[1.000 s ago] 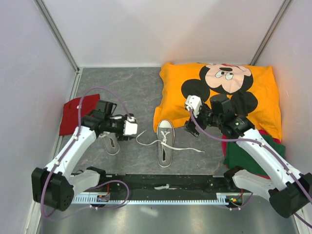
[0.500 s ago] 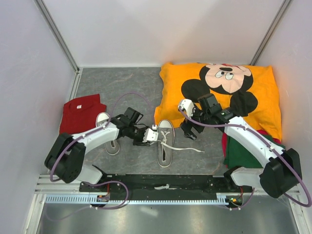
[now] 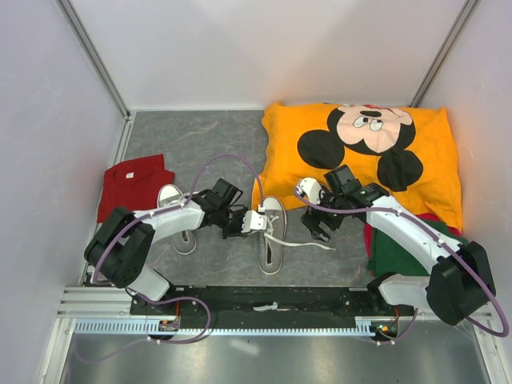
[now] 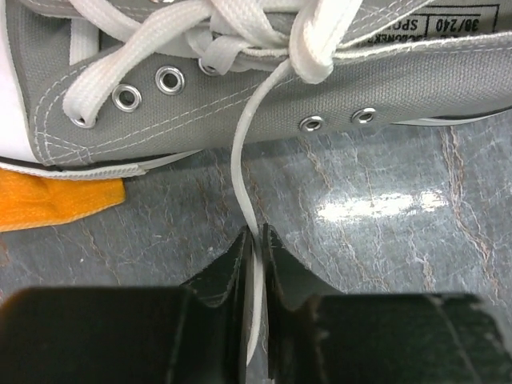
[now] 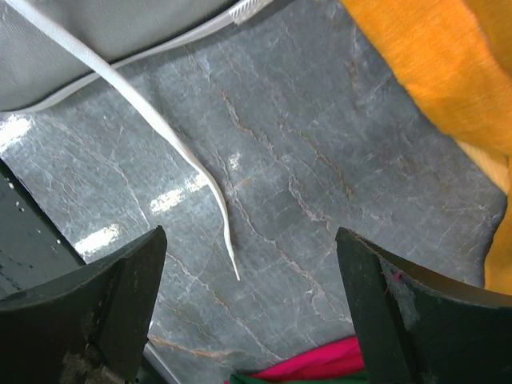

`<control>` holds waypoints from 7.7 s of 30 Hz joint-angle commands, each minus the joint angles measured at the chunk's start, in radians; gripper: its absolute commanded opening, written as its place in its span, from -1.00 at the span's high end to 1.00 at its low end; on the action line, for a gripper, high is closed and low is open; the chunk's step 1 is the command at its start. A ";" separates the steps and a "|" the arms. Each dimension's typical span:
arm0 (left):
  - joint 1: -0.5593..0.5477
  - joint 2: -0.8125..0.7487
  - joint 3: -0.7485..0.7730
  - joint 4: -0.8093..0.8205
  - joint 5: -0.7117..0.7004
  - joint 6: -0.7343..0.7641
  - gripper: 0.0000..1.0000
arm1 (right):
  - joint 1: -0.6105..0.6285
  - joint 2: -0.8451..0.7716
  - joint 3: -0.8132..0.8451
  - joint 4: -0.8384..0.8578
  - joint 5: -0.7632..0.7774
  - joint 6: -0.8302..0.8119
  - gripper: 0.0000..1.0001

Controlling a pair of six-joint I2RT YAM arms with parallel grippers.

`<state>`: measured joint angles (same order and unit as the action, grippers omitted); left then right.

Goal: Tie the shoes

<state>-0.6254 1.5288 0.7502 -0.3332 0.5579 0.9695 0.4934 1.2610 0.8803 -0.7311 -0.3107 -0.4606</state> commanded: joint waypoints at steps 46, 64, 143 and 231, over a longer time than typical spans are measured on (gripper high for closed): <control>-0.016 -0.298 -0.221 0.718 0.340 -0.683 0.97 | 0.002 0.089 -0.124 0.030 -0.028 -0.176 -0.18; -0.016 -0.361 -0.304 0.792 0.344 -0.663 0.97 | 0.083 0.094 -0.195 0.148 0.082 -0.122 1.00; -0.016 -0.391 -0.403 0.902 0.321 -0.453 0.97 | 0.209 0.337 0.255 0.243 -0.554 0.347 0.04; -0.160 -0.457 0.057 -0.132 0.418 -0.127 0.97 | 0.224 0.233 0.212 0.318 -0.249 0.373 1.00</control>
<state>-0.7078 1.0431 0.8680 -0.8127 1.0237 1.1156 0.7162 1.5303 1.0672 -0.4469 -0.5404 -0.0929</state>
